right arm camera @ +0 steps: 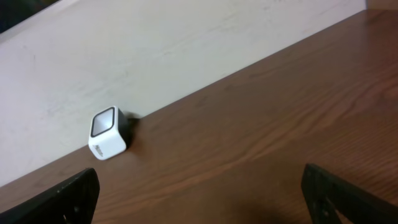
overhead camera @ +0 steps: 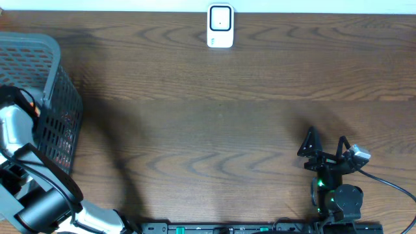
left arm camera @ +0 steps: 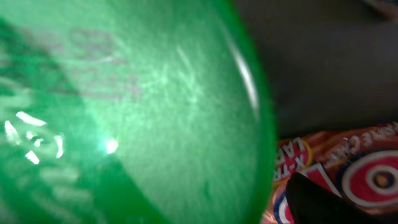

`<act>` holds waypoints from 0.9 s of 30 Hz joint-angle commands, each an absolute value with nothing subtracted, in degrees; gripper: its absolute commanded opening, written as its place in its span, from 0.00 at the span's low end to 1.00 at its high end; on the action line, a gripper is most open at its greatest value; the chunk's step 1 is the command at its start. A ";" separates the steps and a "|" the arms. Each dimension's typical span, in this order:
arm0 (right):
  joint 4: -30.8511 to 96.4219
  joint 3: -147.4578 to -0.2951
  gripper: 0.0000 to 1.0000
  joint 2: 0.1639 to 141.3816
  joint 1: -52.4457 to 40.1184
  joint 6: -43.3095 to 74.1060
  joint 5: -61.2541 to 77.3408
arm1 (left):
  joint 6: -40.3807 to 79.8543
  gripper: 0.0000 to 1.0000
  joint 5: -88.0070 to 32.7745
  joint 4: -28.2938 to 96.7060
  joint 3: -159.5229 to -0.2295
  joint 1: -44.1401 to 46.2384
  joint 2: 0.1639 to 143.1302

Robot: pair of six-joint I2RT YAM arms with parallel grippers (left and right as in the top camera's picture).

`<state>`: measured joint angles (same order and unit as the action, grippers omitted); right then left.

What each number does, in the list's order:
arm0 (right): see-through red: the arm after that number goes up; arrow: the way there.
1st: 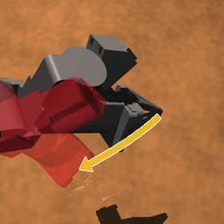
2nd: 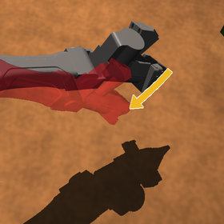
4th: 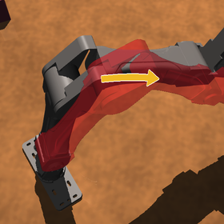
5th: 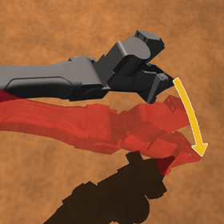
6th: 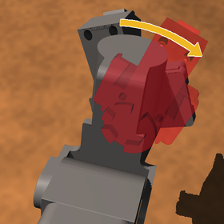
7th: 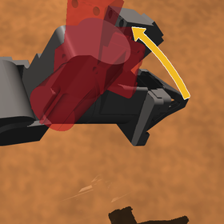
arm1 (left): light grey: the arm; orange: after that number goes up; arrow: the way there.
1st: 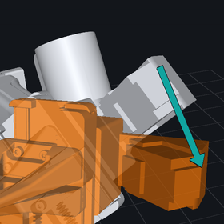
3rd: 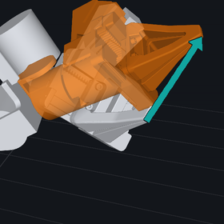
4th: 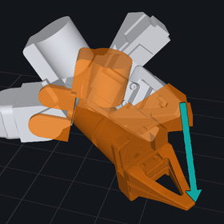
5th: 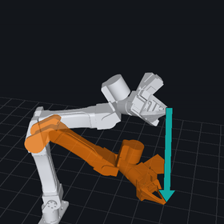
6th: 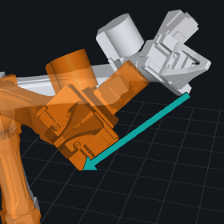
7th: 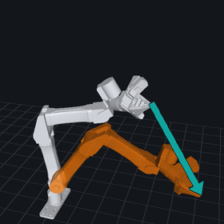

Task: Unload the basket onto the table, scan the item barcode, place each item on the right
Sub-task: 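Reach the left gripper into the basket toward the green-lidded jar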

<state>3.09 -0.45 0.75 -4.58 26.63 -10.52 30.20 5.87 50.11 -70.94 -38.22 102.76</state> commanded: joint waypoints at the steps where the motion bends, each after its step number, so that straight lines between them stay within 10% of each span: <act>1: 3.20 -0.32 0.99 0.75 -4.93 27.16 -10.87 | 30.30 0.86 5.80 49.82 -69.17 -37.85 103.35; 27: 3.20 -0.32 0.99 0.75 -4.93 27.16 -10.87 | 29.65 0.86 5.76 52.53 -71.16 -37.93 102.21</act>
